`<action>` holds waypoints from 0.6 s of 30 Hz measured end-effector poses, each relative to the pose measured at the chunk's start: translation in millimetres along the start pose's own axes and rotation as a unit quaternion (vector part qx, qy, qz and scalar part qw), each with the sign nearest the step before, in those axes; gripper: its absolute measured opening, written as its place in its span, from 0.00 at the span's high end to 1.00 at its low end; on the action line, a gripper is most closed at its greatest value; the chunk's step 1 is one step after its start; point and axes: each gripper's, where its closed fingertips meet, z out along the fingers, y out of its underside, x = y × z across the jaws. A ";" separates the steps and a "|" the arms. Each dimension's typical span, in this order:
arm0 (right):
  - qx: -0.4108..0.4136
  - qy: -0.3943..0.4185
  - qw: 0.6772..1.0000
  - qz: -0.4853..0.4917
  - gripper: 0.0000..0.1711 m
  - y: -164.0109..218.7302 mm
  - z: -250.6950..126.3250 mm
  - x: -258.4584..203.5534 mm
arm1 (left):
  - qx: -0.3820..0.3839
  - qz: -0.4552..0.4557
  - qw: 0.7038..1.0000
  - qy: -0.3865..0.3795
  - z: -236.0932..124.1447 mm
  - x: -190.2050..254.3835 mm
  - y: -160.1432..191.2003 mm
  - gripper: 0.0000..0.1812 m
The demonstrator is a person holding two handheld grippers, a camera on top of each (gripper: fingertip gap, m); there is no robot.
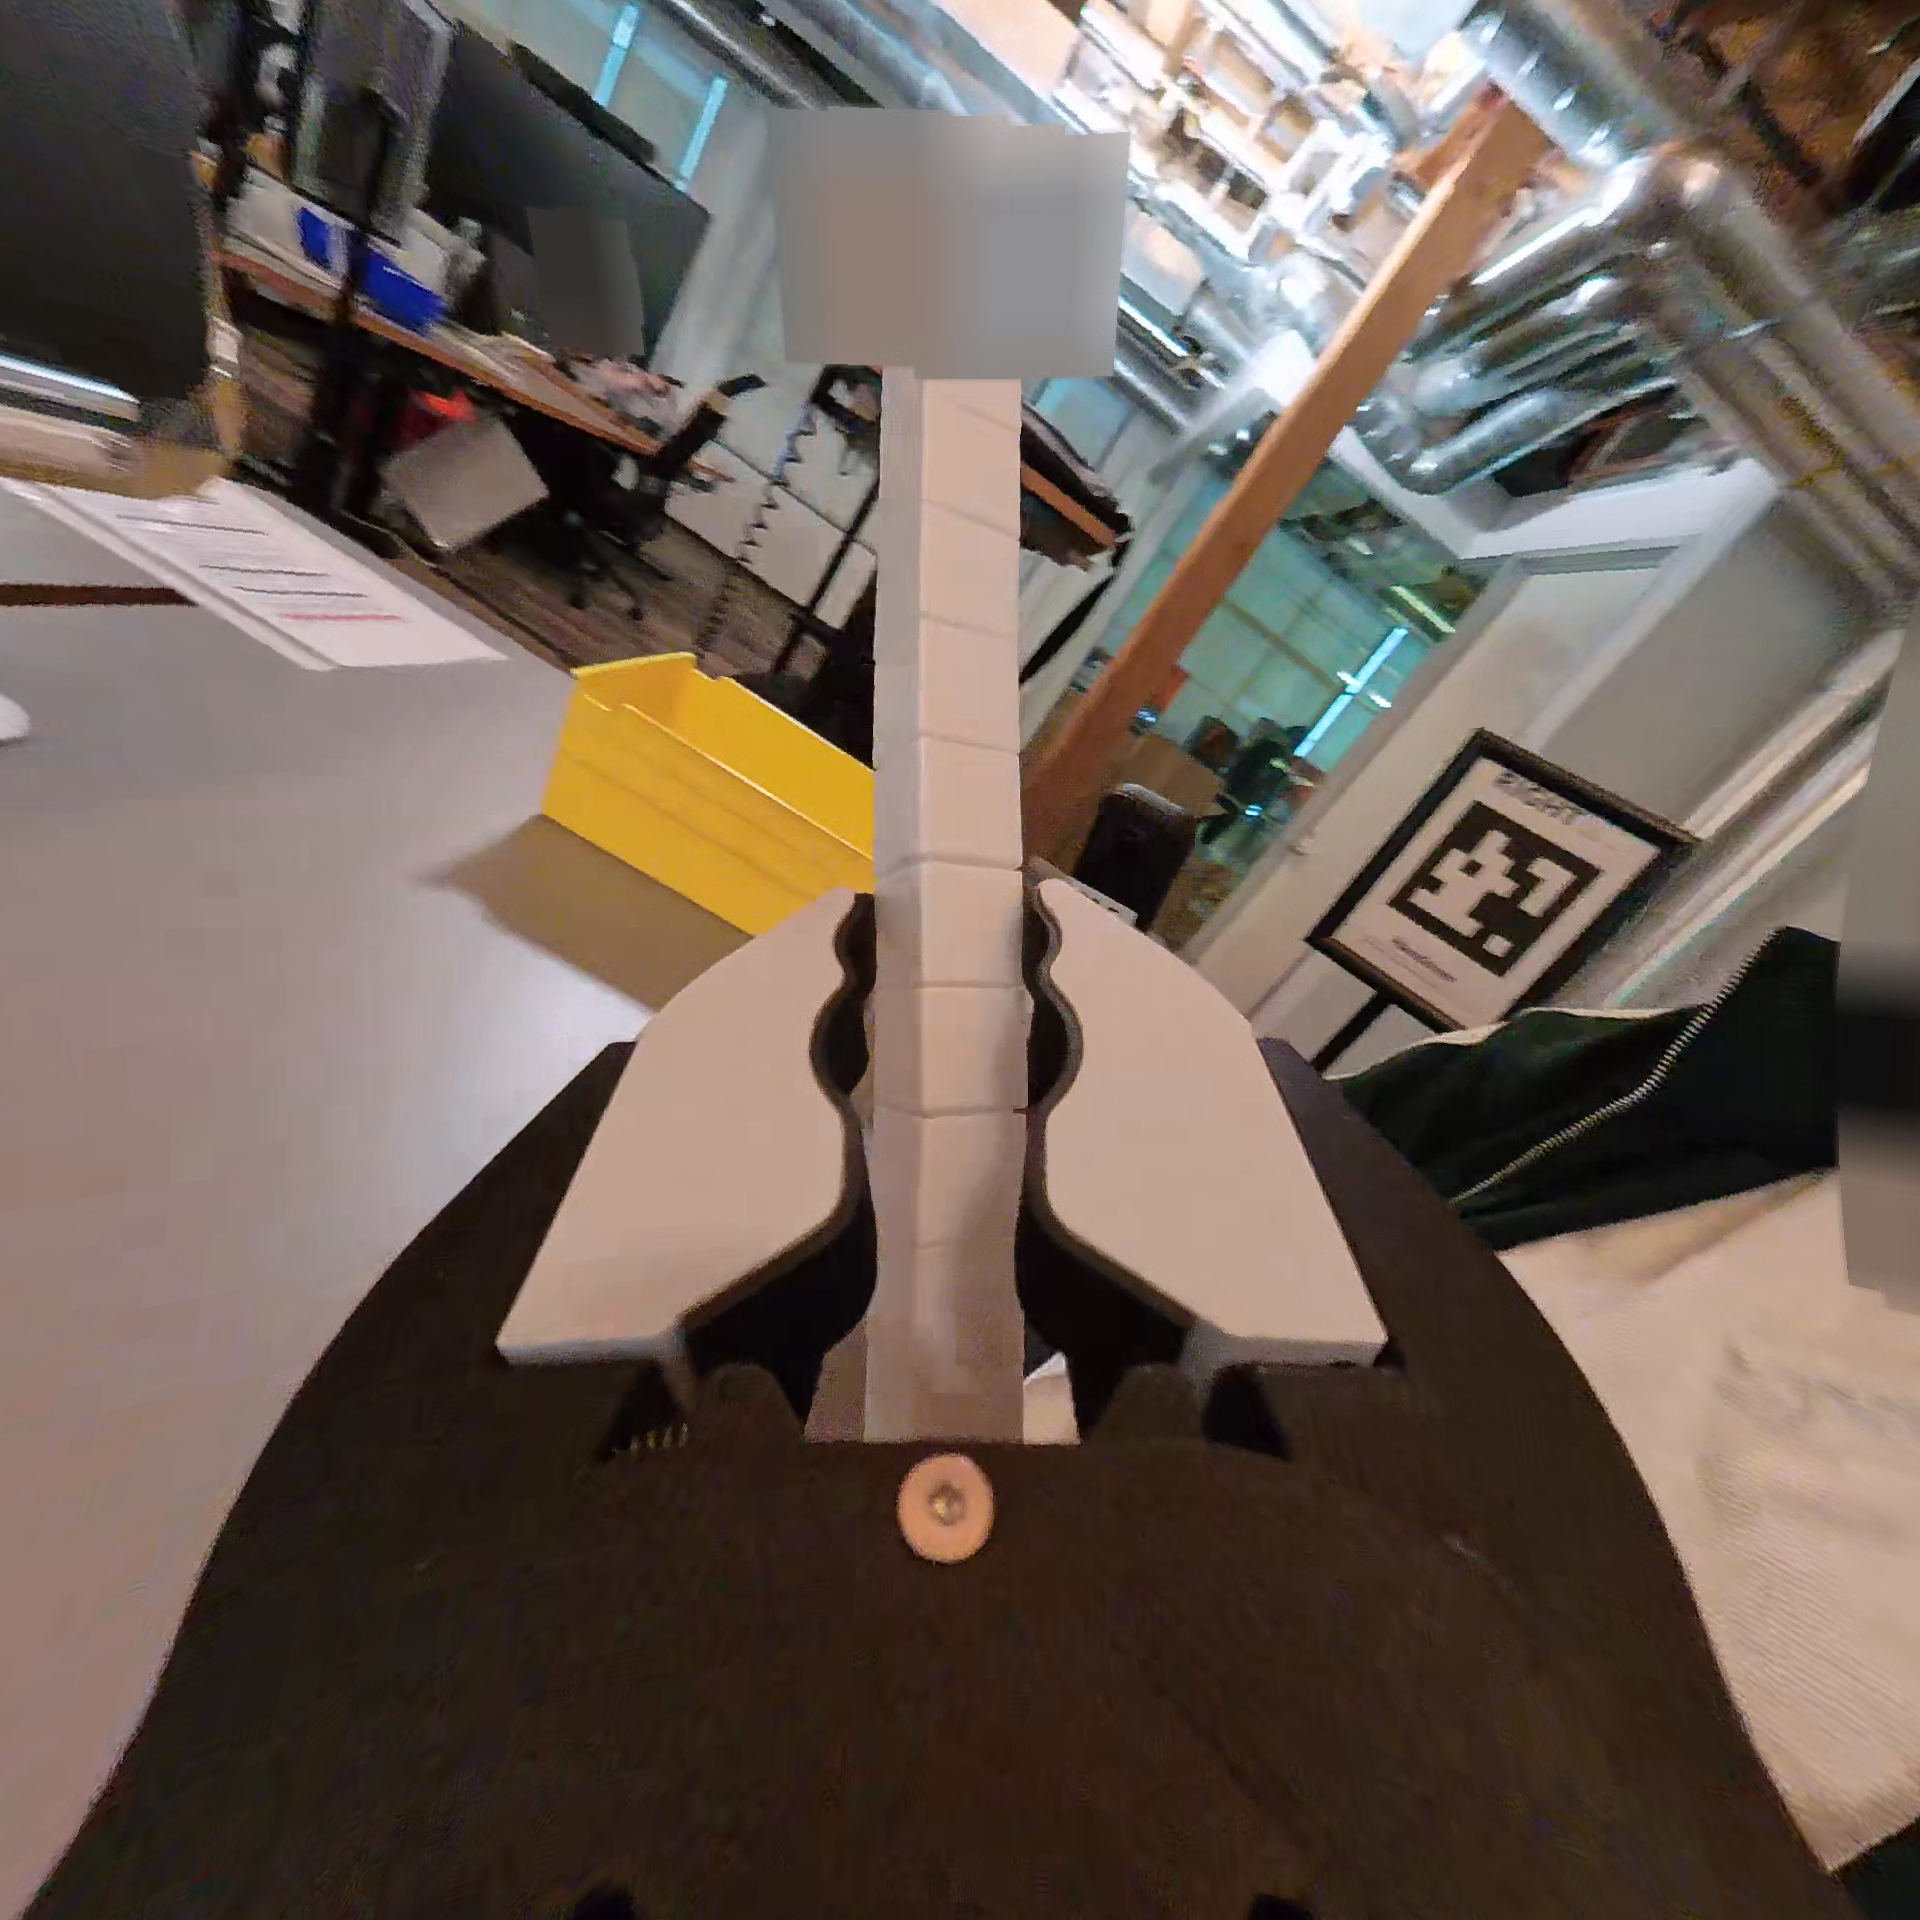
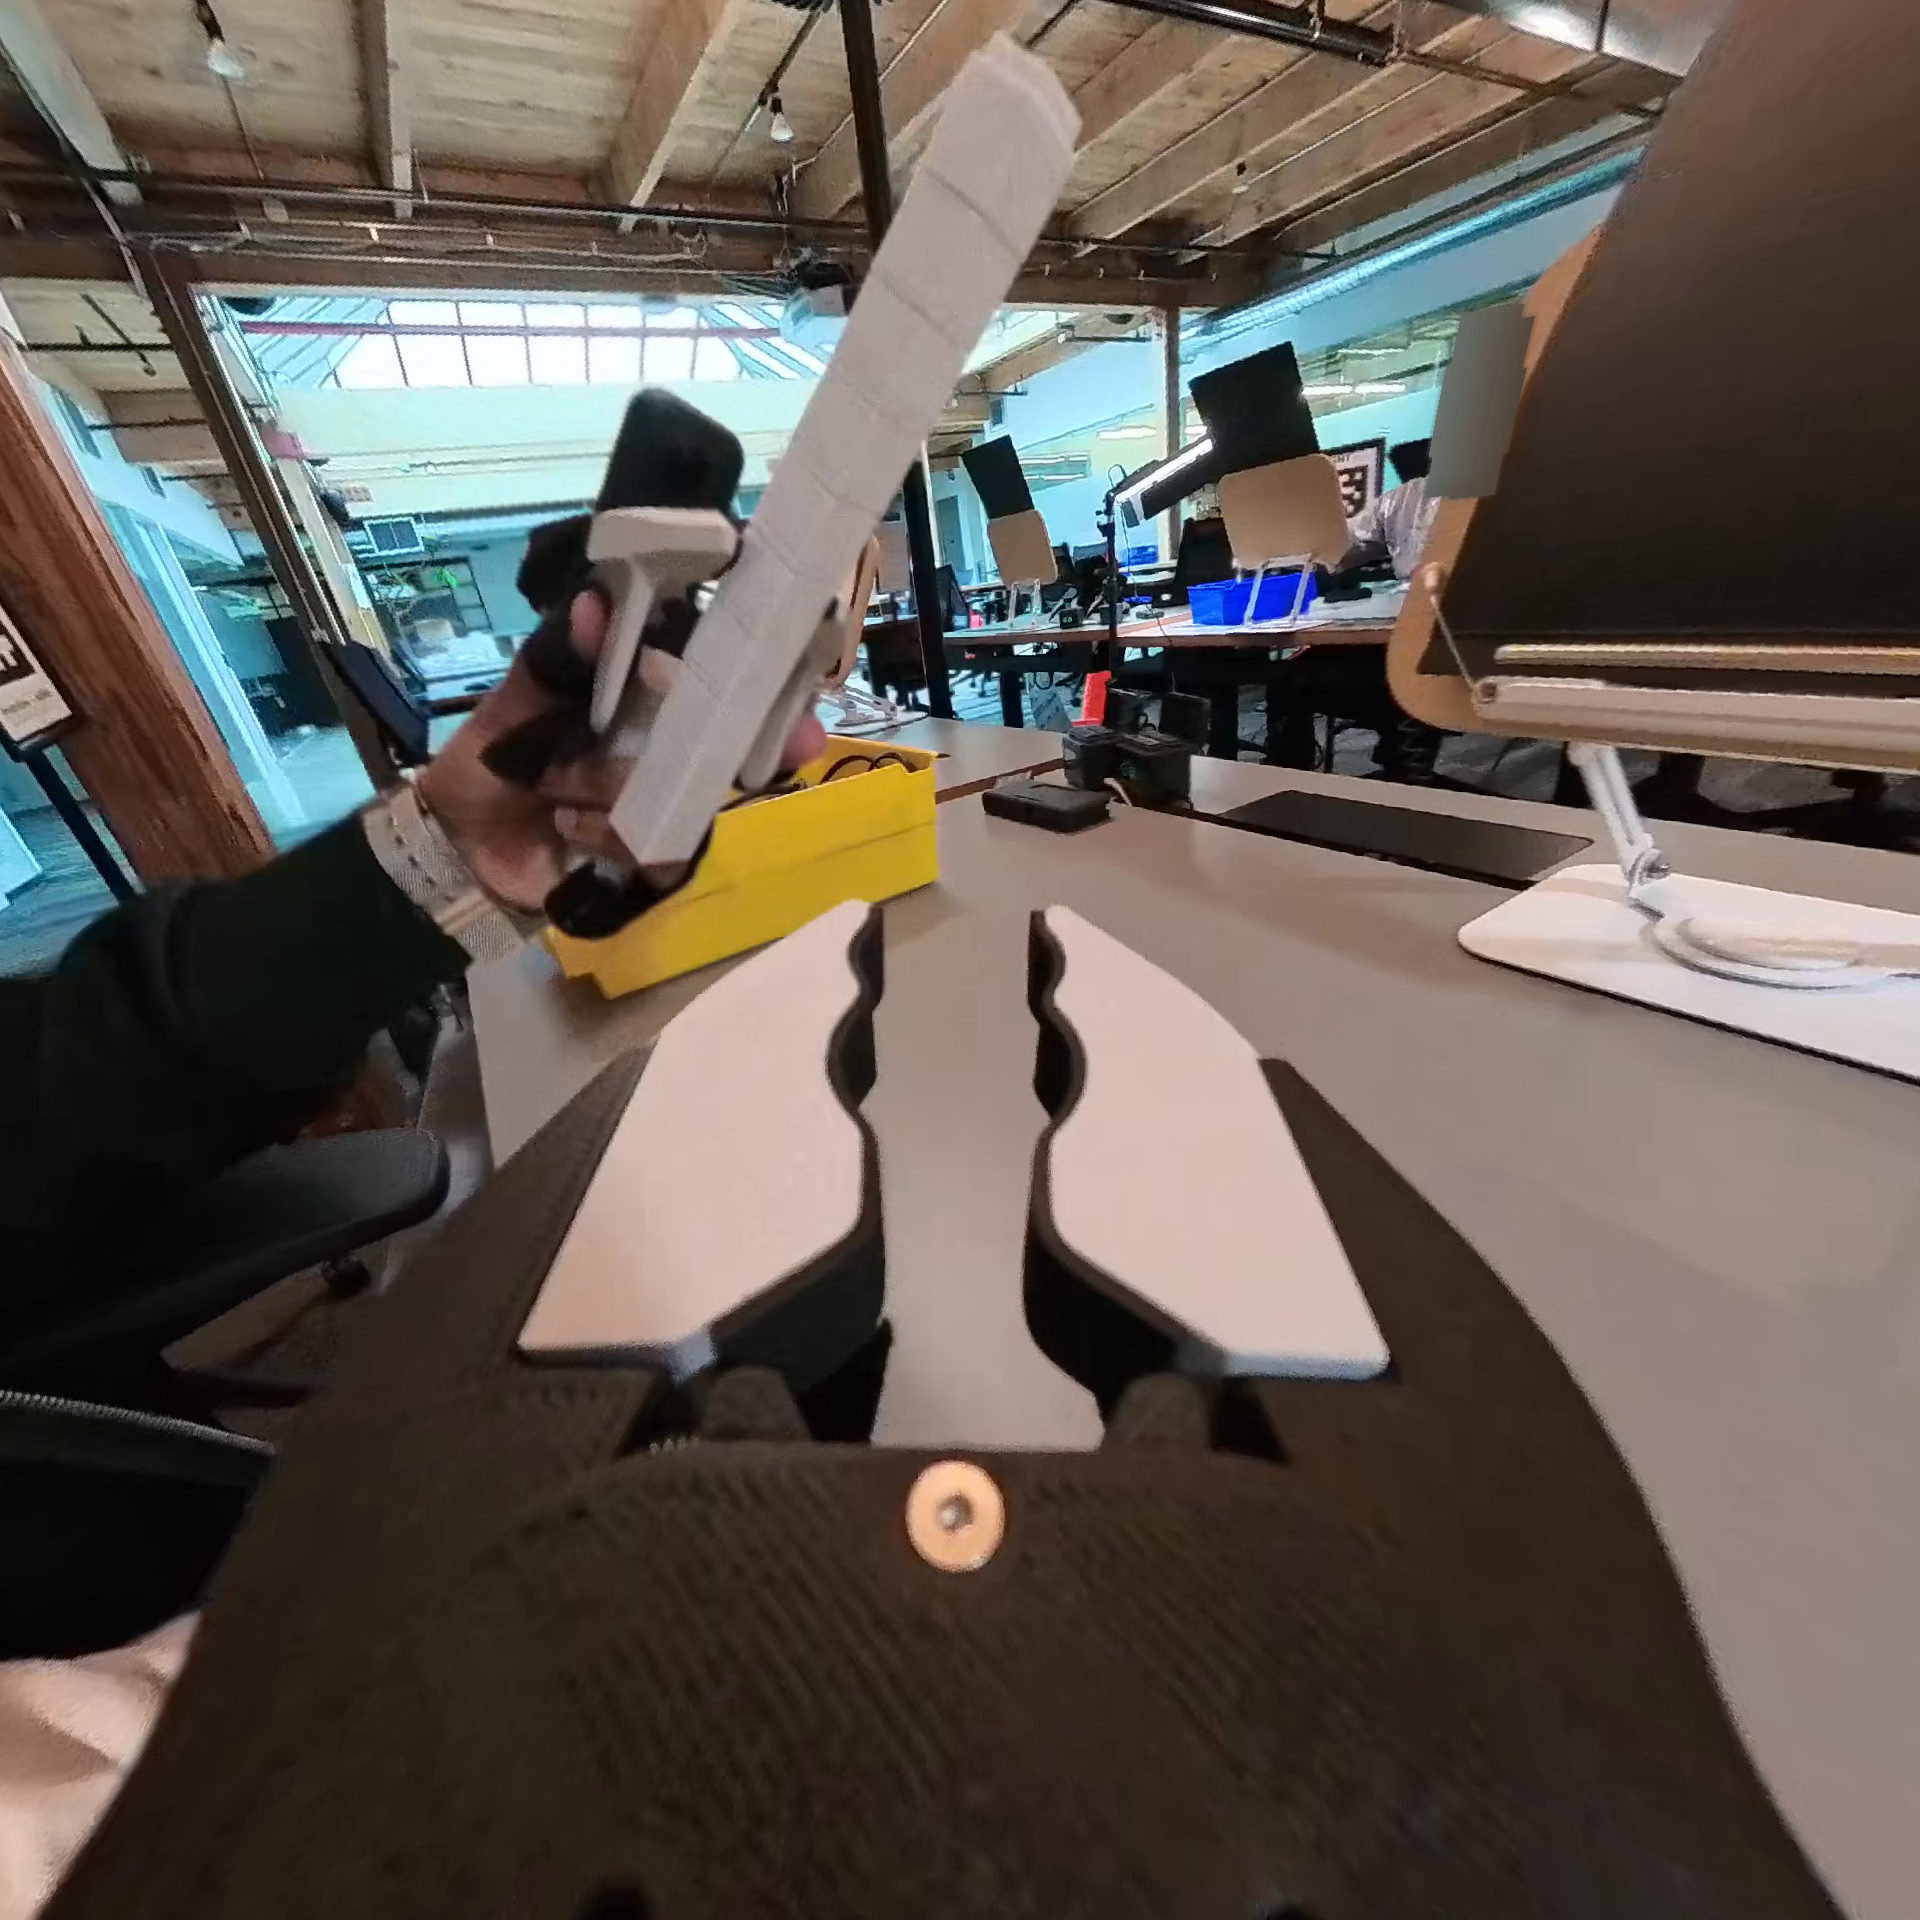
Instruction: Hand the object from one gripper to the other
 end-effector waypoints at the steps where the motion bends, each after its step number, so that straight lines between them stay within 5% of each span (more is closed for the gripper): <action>1: 0.006 -0.002 1.000 0.005 0.83 -2.4 -1.6 0.8 | -0.004 -0.010 1.000 0.028 13.0 1.9 10.5 0.85; 9: 0.031 0.032 0.996 0.083 0.72 -18.6 -15.7 23.8 | -0.004 0.005 1.000 0.020 65.0 -17.1 69.3 0.85; 18: 0.018 0.071 0.985 0.155 0.72 -14.5 -17.8 34.4 | -0.007 0.180 0.970 -0.161 80.9 -39.6 96.1 0.85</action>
